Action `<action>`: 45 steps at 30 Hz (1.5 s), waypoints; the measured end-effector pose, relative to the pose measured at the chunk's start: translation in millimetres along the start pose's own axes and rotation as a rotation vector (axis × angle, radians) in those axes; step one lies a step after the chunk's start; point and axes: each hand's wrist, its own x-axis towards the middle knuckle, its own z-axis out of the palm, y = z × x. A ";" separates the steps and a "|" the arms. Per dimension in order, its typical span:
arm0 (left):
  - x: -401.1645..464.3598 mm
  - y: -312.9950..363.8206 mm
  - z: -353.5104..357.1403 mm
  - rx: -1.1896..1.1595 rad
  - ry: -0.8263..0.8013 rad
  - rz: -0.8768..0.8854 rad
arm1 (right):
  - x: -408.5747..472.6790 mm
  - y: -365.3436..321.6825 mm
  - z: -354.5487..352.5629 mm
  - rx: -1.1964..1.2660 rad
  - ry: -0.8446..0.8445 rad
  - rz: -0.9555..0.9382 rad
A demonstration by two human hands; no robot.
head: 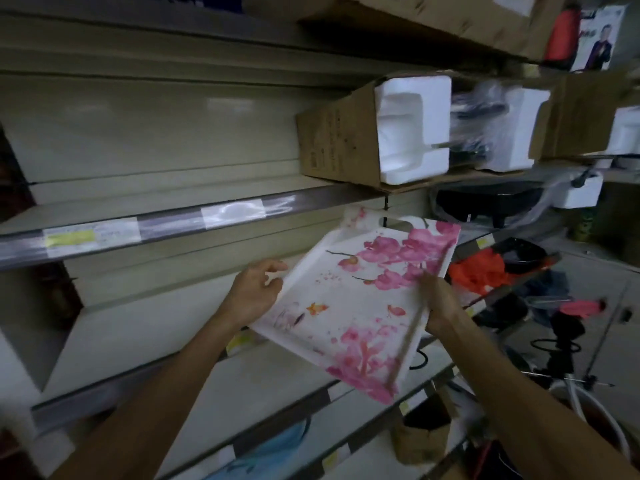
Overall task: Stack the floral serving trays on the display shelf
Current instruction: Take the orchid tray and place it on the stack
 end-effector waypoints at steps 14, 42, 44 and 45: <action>-129.9 29.8 28.1 -0.072 0.054 -0.431 | -84.3 15.1 -49.6 -0.129 -0.169 0.023; -456.8 -55.1 -193.7 -0.080 0.724 -0.759 | -323.9 177.4 201.2 -0.277 -0.751 0.283; -481.6 -54.2 -214.5 -0.065 0.773 -0.778 | -350.6 188.9 221.0 -0.274 -0.789 0.299; -493.8 -54.6 -224.7 -0.054 0.797 -0.778 | -363.6 194.6 230.5 -0.272 -0.806 0.301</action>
